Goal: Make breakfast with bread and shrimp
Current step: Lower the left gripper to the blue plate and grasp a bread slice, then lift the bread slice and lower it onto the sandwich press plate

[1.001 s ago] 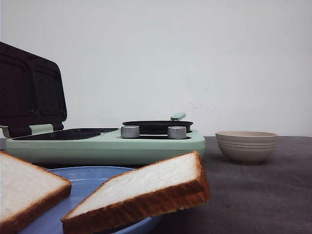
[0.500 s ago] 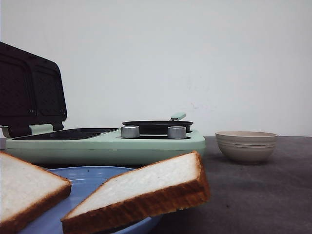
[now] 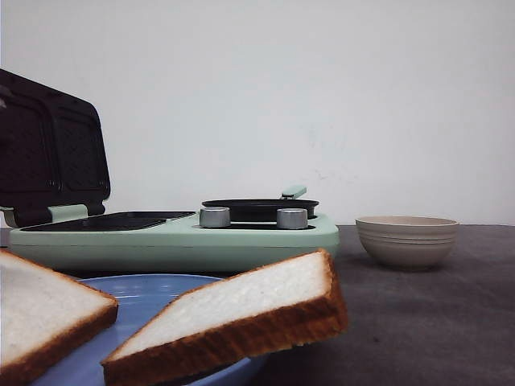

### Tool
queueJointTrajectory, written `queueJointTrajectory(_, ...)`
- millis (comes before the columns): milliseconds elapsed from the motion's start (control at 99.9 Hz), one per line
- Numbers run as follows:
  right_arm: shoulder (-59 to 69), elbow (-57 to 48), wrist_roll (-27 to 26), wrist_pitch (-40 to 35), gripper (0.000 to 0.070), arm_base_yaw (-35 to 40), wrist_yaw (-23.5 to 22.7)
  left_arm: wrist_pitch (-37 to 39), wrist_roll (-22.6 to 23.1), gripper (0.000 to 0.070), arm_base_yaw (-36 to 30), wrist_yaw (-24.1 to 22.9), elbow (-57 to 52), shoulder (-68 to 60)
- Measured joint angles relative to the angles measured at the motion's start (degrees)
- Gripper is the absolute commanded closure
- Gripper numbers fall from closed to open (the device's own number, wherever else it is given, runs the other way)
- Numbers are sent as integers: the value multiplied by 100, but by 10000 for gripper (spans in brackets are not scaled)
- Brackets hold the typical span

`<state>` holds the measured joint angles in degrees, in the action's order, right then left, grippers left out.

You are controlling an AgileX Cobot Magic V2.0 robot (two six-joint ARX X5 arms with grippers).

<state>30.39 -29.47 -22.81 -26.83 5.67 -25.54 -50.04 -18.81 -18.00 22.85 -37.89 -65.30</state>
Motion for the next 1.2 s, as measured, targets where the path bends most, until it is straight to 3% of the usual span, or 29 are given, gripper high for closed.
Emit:
queueJointTrajectory(90, 0, 0, 0, -26, 700, 0, 0, 17, -2, 700, -13, 0, 0, 0)
queueJointTrajectory(660, 0, 0, 0, -77, 700, 0, 0, 413, 22, 697, -26, -57, -11, 721)
queueJointTrajectory(1201, 0, 0, 0, -77, 700, 0, 2, 1742, -22, 696, -26, -778, -11, 2267)
